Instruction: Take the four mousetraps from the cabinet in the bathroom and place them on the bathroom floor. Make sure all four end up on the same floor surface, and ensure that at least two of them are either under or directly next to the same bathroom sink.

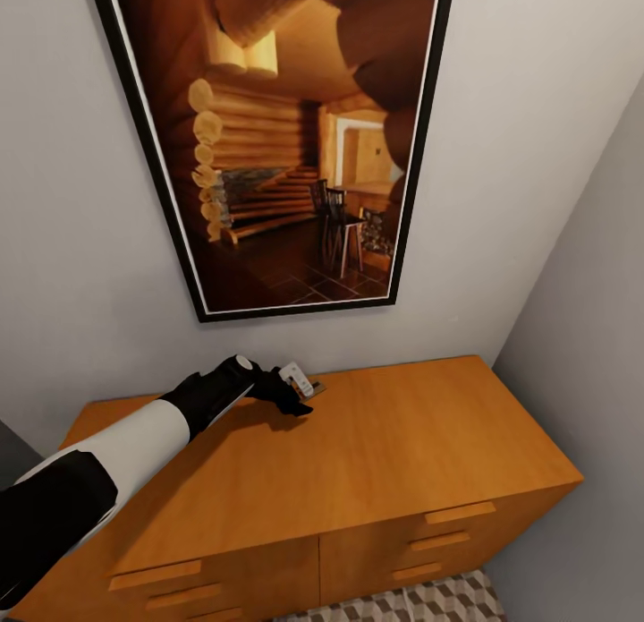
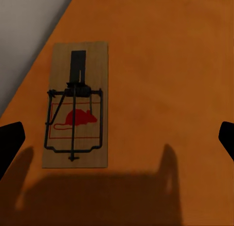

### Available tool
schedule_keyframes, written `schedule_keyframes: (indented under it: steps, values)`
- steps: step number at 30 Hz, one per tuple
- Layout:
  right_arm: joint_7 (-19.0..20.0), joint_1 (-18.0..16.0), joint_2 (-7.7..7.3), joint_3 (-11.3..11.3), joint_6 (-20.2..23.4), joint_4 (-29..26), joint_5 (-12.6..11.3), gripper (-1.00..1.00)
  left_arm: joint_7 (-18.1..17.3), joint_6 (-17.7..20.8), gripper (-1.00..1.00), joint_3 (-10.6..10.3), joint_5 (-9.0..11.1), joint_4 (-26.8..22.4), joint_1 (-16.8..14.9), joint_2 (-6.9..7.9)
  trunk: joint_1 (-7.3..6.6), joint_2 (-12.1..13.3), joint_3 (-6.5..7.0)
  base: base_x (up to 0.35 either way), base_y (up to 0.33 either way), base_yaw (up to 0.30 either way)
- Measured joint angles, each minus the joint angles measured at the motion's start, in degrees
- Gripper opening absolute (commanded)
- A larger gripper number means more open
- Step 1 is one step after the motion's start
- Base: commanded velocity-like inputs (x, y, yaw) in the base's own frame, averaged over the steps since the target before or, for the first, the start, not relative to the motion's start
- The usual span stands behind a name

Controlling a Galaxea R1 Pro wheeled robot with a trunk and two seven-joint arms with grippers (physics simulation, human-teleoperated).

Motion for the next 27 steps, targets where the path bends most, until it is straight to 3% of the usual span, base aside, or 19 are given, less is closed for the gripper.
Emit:
schedule_keyframes:
  steps: [11,27]
  values:
    - [-0.01,0.00,0.03,0.00,-0.05,0.01,0.00,-1.00,-0.01,0.01,1.00,0.00,0.00,-1.48,0.00,0.12,0.00,0.00,-0.81,0.000,0.000,0.000]
    - [0.04,0.00,0.03,0.09,-0.24,0.00,0.08,-1.00,-0.01,0.01,1.00,0.00,0.00,-2.00,0.00,0.12,0.00,0.00,-0.87,0.000,0.000,0.000]
